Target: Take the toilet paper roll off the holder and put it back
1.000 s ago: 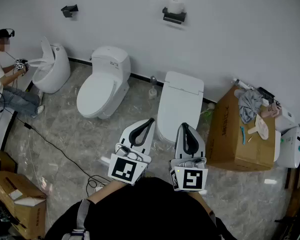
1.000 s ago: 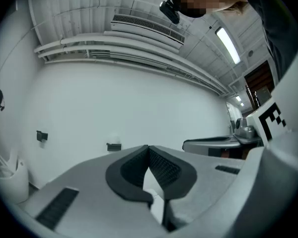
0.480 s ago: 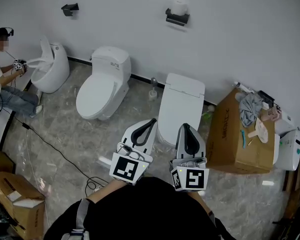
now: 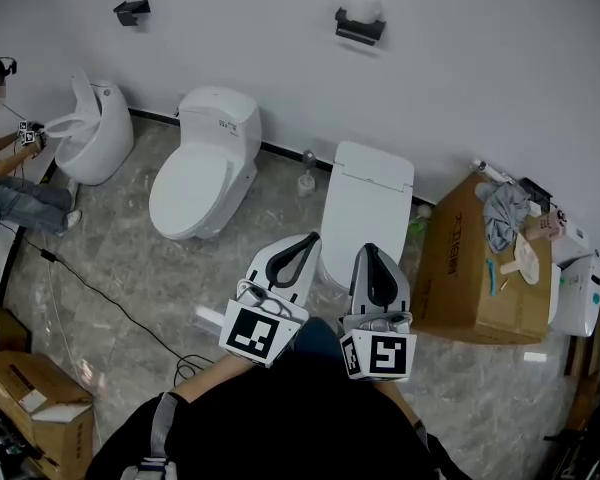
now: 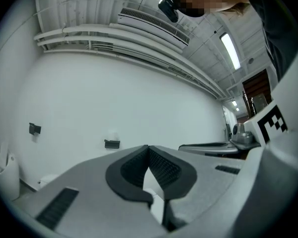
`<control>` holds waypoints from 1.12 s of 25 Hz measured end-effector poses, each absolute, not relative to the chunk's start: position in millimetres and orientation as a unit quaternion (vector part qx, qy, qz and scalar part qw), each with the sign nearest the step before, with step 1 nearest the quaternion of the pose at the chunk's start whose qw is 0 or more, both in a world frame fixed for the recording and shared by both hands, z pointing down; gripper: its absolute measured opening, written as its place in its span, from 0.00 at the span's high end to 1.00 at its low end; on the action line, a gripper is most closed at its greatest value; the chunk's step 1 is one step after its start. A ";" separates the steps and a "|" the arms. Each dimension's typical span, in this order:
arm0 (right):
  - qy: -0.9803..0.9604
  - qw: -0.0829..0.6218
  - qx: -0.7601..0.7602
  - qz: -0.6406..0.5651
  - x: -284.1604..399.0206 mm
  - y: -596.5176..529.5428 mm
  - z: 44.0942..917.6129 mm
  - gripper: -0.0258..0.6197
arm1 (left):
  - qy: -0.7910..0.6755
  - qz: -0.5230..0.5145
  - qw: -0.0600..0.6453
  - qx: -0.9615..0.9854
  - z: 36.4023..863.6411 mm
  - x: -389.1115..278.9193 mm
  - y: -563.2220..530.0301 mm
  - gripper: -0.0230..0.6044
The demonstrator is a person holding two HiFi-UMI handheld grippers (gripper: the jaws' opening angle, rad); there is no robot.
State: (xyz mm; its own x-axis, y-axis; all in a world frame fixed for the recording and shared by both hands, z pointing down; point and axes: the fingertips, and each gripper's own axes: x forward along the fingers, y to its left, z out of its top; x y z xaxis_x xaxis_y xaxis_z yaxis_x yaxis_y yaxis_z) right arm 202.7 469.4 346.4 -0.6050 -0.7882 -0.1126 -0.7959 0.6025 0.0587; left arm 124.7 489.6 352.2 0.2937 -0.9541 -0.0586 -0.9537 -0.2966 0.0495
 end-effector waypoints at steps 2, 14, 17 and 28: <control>0.893 0.038 -0.445 0.049 199.6 460.8 344.8 0.93 | -0.594 -0.040 0.006 0.804 352.0 119.2 483.2 0.95; 0.895 0.036 -0.443 0.045 178.0 375.6 351.4 0.93 | -0.605 -0.040 0.012 0.795 360.2 91.8 403.9 0.95; 0.895 0.037 -0.443 0.044 176.0 341.6 351.2 0.93 | -0.603 -0.039 0.008 0.797 359.3 90.6 371.1 0.95; 0.899 0.038 -0.433 0.048 161.3 218.9 348.3 0.93 | -0.605 -0.038 -0.007 0.795 351.2 80.6 251.5 0.95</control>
